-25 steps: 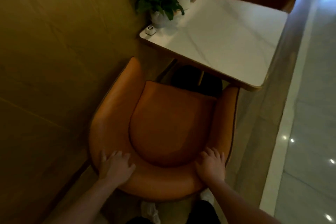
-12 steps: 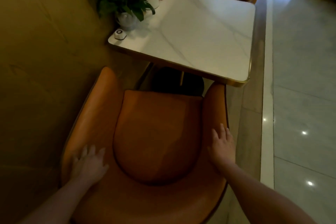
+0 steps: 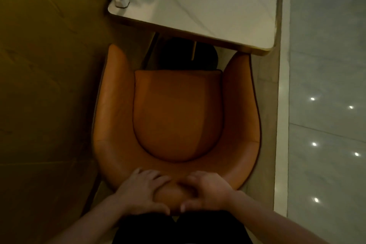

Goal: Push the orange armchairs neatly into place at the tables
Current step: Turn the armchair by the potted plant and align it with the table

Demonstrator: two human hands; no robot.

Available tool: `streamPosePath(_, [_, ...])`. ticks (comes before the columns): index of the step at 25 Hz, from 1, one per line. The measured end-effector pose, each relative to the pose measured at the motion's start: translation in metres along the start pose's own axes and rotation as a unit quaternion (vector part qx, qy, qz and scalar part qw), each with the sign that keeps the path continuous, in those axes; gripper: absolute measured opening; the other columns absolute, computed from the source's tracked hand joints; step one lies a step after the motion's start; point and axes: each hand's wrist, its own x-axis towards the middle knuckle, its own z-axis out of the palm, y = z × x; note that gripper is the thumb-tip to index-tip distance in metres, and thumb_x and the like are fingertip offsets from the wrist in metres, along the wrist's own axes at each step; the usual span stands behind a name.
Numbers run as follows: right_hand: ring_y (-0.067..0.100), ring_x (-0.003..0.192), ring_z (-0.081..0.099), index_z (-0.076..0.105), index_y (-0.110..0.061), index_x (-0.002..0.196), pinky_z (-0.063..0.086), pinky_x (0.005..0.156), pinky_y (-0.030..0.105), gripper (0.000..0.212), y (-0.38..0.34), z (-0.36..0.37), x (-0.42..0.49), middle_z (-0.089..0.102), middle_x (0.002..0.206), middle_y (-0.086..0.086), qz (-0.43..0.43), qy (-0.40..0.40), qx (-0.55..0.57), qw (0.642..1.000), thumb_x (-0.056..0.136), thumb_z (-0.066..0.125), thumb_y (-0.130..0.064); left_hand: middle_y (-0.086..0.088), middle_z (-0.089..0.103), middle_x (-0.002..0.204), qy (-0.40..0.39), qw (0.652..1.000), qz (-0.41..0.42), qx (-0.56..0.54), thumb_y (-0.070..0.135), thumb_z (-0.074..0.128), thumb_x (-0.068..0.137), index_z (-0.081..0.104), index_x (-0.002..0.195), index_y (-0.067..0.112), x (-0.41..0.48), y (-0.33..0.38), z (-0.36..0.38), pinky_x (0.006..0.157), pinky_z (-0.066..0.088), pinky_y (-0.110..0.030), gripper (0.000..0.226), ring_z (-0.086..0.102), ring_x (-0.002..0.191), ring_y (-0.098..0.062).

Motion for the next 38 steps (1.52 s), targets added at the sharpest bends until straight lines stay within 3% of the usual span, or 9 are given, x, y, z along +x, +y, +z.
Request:
streamPosePath(4, [0.029, 0.136, 0.041, 0.014, -0.028, 0.158, 0.037, 0.11, 0.045, 0.111, -0.035, 0.013, 0.013, 0.032, 0.16, 0.004, -0.017, -0.028, -0.094, 0.995, 0.072, 0.072, -0.068, -0.002, 0.03, 0.158, 0.022, 0.991, 0.101, 0.084, 0.073, 0.062, 0.072, 0.012, 0.156, 0.03, -0.004, -0.016, 0.0, 0.116, 0.022, -0.047, 0.107, 0.03, 0.143, -0.024])
streamPosePath(14, [0.019, 0.134, 0.05, 0.031, -0.034, 0.154, 0.042, 0.108, 0.032, 0.098, -0.046, 0.027, 0.024, 0.045, 0.154, -0.005, 0.007, -0.01, -0.062, 0.998, 0.068, 0.075, -0.055, -0.01, 0.048, 0.143, 0.038, 0.977, 0.171, 0.118, 0.054, 0.07, 0.074, 0.026, 0.151, 0.024, 0.007, -0.042, 0.01, 0.107, 0.038, -0.049, 0.094, 0.047, 0.128, -0.033])
streamPosePath(17, [-0.008, 0.108, 0.063, 0.046, -0.05, 0.141, 0.052, 0.087, 0.012, 0.078, -0.04, 0.043, 0.031, 0.063, 0.129, -0.026, -0.004, 0.035, -0.069, 0.997, 0.067, 0.062, -0.069, 0.005, 0.067, 0.12, 0.065, 0.965, 0.222, 0.127, 0.057, 0.06, 0.075, 0.042, 0.139, 0.034, 0.017, -0.057, 0.021, 0.087, 0.055, -0.035, 0.07, 0.067, 0.104, -0.018])
streamPosePath(20, [-0.017, 0.103, 0.06, 0.042, -0.057, 0.139, 0.051, 0.081, 0.006, 0.066, -0.044, 0.049, 0.036, 0.064, 0.121, -0.034, 0.011, 0.057, -0.069, 0.996, 0.074, 0.057, -0.059, 0.02, 0.069, 0.092, 0.04, 0.968, 0.214, 0.122, 0.06, 0.057, 0.074, 0.054, 0.12, 0.043, 0.02, -0.061, 0.02, 0.063, 0.054, -0.019, 0.048, 0.067, 0.076, 0.002])
streamPosePath(23, [-0.016, 0.1, 0.062, 0.026, -0.062, 0.145, 0.05, 0.08, 0.006, 0.081, -0.05, 0.044, 0.042, 0.064, 0.12, -0.034, 0.032, 0.071, -0.008, 0.997, 0.071, 0.058, -0.066, 0.015, 0.069, 0.107, 0.018, 0.975, 0.211, 0.064, 0.058, 0.062, 0.076, 0.047, 0.131, 0.043, 0.016, -0.069, 0.007, 0.076, 0.056, -0.024, 0.059, 0.068, 0.091, -0.007])
streamPosePath(26, [-0.008, 0.108, 0.063, 0.047, -0.051, 0.137, 0.053, 0.086, 0.013, 0.079, -0.055, 0.026, 0.047, 0.063, 0.128, -0.028, -0.005, 0.093, -0.007, 0.996, 0.064, 0.062, -0.074, 0.002, 0.056, 0.135, 0.026, 0.978, 0.198, 0.053, 0.059, 0.067, 0.071, 0.031, 0.147, 0.044, 0.014, -0.076, -0.012, 0.1, 0.048, -0.042, 0.085, 0.055, 0.121, -0.026])
streamPosePath(29, [0.015, 0.127, 0.055, 0.032, -0.045, 0.148, 0.049, 0.102, 0.033, 0.091, -0.06, 0.013, 0.057, 0.051, 0.147, -0.014, 0.005, 0.063, -0.024, 0.998, 0.066, 0.067, -0.063, 0.006, 0.056, 0.137, 0.036, 0.982, 0.182, 0.045, 0.054, 0.076, 0.064, 0.035, 0.146, 0.044, 0.006, -0.08, -0.034, 0.101, 0.047, -0.037, 0.092, 0.054, 0.123, -0.023])
streamPosePath(31, [0.023, 0.12, 0.058, 0.03, -0.043, 0.148, 0.051, 0.096, 0.039, 0.093, -0.064, 0.007, 0.064, 0.054, 0.141, -0.008, 0.015, 0.039, -0.025, 0.999, 0.065, 0.068, -0.061, 0.01, 0.056, 0.136, 0.039, 0.984, 0.17, 0.041, 0.054, 0.077, 0.061, 0.037, 0.144, 0.044, 0.002, -0.085, -0.042, 0.099, 0.047, -0.036, 0.093, 0.054, 0.122, -0.019])
streamPosePath(38, [0.021, 0.109, 0.061, 0.037, -0.043, 0.145, 0.054, 0.086, 0.038, 0.092, -0.076, -0.002, 0.076, 0.061, 0.127, -0.01, 0.055, 0.059, -0.037, 0.996, 0.061, 0.059, -0.072, 0.011, 0.056, 0.128, 0.021, 0.984, 0.168, 0.057, 0.056, 0.073, 0.064, 0.035, 0.143, 0.048, 0.004, -0.105, -0.057, 0.088, 0.049, -0.041, 0.088, 0.056, 0.111, -0.019])
